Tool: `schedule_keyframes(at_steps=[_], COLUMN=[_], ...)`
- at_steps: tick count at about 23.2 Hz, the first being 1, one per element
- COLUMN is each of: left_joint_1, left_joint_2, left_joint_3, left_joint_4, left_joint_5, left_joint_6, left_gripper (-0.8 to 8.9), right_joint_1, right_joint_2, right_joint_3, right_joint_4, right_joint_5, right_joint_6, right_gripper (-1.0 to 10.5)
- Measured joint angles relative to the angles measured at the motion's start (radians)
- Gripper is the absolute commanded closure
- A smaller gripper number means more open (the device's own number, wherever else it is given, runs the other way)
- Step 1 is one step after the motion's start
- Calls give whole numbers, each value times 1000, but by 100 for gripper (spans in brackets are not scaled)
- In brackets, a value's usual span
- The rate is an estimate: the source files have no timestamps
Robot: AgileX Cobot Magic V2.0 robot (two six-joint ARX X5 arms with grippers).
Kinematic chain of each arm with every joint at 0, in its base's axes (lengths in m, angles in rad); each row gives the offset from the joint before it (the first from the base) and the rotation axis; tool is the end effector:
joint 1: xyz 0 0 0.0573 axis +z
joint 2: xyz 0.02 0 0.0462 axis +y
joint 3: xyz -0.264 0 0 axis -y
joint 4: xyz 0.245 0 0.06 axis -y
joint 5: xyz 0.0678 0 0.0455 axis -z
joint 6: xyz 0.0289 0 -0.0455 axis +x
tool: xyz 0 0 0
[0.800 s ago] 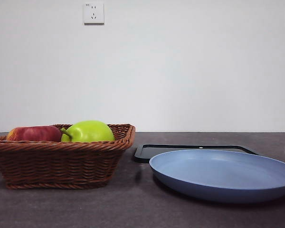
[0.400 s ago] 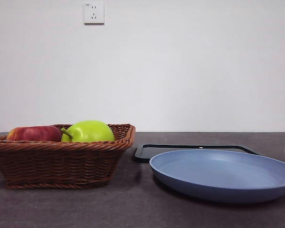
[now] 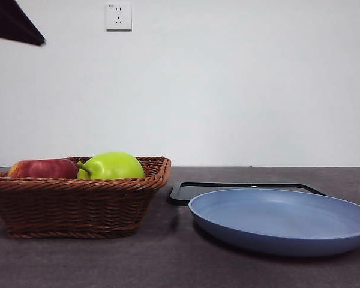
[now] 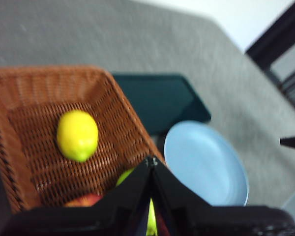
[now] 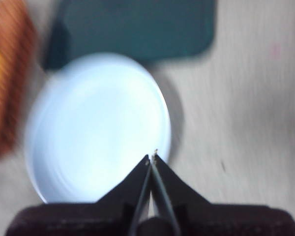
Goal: Take the lemon from the basket,put the lemon in the plate,hand out the plate
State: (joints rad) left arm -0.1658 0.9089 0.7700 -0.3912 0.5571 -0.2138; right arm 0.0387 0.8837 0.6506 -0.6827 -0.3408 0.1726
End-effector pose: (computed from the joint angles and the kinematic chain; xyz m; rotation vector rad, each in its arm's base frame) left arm 0.1832 -0.0462 0.2906 -0.3049 0.6058 -0.6473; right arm 0.1622 0.0159 0.2340 0.2972 0.9405 0.2736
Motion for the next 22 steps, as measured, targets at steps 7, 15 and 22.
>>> schedule_keyframes(at_steps=[7,15,22], left_joint_1=[-105,-111,-111], left_joint_2=[67,69,69], left_joint_3=[1,1,1], left_joint_4=[-13,0,-2], left_joint_5=[-5,-56,-57], left_joint_6=[42,37,36], left_gripper=[690,488,488], right_joint_1=[2,86,113], right_joint_2=[144,329,529], right_joint_3=[0,0,0], right_joint_4=[-12,161,264], right_joint_5=[0,4,4], right_joint_6=[-29,13,52], right_gripper=[703,689,836])
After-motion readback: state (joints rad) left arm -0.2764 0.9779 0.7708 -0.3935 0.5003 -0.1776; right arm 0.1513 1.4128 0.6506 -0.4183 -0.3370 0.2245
